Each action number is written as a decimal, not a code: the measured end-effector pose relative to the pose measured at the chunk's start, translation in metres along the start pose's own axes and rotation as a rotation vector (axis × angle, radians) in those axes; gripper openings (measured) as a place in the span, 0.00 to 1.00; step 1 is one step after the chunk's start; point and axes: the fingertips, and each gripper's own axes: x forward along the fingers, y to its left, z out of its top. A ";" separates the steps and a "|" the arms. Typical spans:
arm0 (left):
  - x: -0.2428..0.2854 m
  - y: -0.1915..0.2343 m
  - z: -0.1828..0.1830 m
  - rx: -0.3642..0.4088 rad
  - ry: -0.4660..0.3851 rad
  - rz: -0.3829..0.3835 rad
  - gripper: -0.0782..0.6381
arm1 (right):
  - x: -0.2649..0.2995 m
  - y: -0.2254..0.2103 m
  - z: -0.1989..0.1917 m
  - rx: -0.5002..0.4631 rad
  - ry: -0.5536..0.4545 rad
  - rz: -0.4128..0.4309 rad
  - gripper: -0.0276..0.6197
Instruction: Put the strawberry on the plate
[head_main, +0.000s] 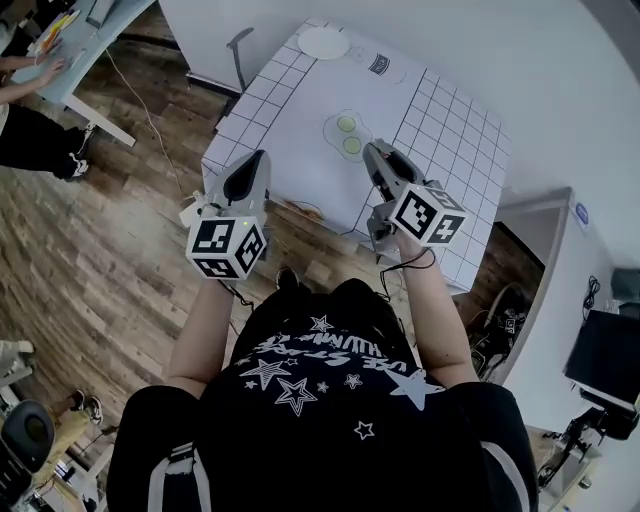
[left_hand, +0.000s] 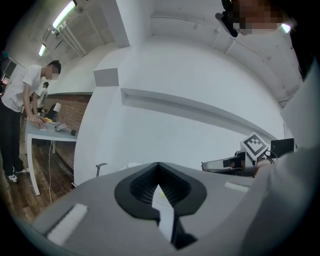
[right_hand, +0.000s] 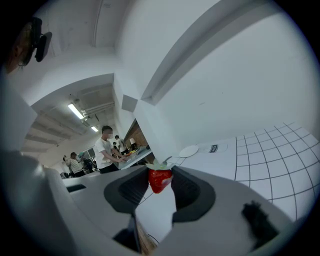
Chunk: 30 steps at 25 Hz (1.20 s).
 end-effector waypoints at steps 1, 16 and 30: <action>0.004 0.004 0.001 0.007 0.003 -0.006 0.12 | 0.004 0.001 -0.001 0.003 0.001 -0.004 0.27; 0.085 0.027 0.025 0.087 0.054 -0.018 0.12 | 0.079 -0.054 0.041 0.070 -0.035 0.002 0.27; 0.159 0.054 0.036 0.041 0.099 0.016 0.12 | 0.143 -0.099 0.065 0.103 -0.011 0.029 0.27</action>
